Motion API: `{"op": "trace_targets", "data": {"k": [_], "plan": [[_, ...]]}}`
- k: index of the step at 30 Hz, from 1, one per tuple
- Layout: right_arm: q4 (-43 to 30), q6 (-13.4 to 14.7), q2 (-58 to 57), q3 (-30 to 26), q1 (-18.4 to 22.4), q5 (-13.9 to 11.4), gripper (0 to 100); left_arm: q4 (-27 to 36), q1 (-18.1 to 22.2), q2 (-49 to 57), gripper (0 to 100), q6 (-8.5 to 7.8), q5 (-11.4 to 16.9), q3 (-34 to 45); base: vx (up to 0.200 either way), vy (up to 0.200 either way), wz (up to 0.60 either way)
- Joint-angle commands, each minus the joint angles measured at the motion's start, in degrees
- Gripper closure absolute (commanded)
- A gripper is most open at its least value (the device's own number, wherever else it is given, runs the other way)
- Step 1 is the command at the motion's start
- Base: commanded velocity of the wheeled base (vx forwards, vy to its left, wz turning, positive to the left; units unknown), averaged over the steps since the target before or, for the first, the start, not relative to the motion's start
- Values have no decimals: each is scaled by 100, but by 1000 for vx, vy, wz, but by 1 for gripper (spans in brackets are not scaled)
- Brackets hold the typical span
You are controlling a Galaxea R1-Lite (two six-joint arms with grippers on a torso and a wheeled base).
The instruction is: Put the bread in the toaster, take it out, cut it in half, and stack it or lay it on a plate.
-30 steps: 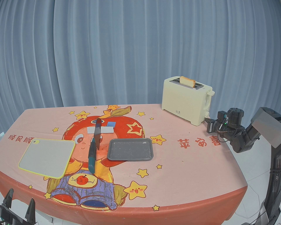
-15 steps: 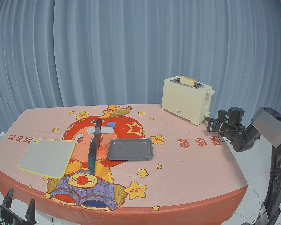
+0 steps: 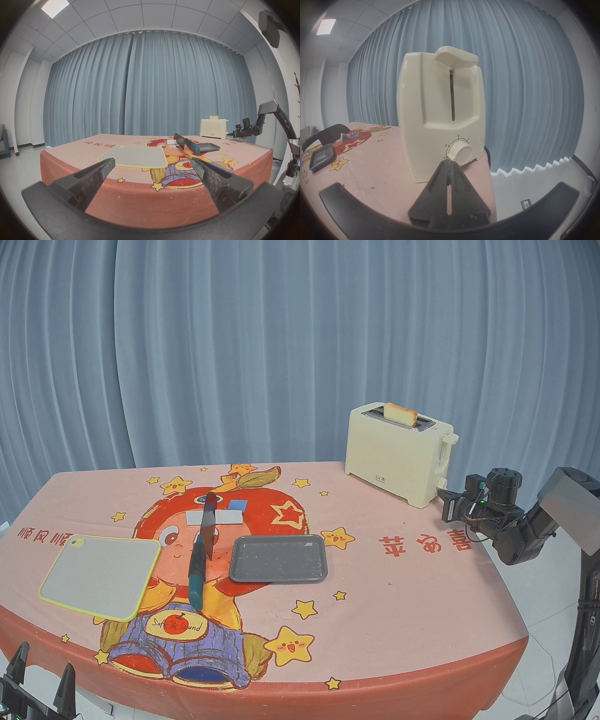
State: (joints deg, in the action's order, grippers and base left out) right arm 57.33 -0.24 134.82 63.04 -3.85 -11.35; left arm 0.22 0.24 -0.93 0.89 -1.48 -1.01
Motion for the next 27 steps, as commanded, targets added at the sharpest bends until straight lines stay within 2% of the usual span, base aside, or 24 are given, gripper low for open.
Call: {"op": "trace_targets", "data": {"k": [1, 7, 12, 18, 23, 27], "plan": [[-3, -11, 10, -55, -10, 1, 100, 4, 2, 93, 0, -1, -2, 101, 0, 0, 0], [-3, -64, -140, -433, -54, -8, 100, 4, 2, 93, 0, -1, -2, 101, 0, 0, 0], [-12, -64, -1045, -1092, -274, -43, 100, 4, 2, 93, 0, 8, -2, 101, 0, 0, 0], [-20, -64, -1994, -1514, -388, -16, 100, 4, 2, 93, 0, 8, -2, 101, 0, 0, 0], [-73, 7, -2697, -1549, -344, -25, 100, -4, 2, 93, 0, -1, -2, 101, 0, 0, 0], [129, 112, -2715, -1224, -335, -25, 100, -4, 2, 93, 0, 8, -2, 101, 0, 0, 0]]}}
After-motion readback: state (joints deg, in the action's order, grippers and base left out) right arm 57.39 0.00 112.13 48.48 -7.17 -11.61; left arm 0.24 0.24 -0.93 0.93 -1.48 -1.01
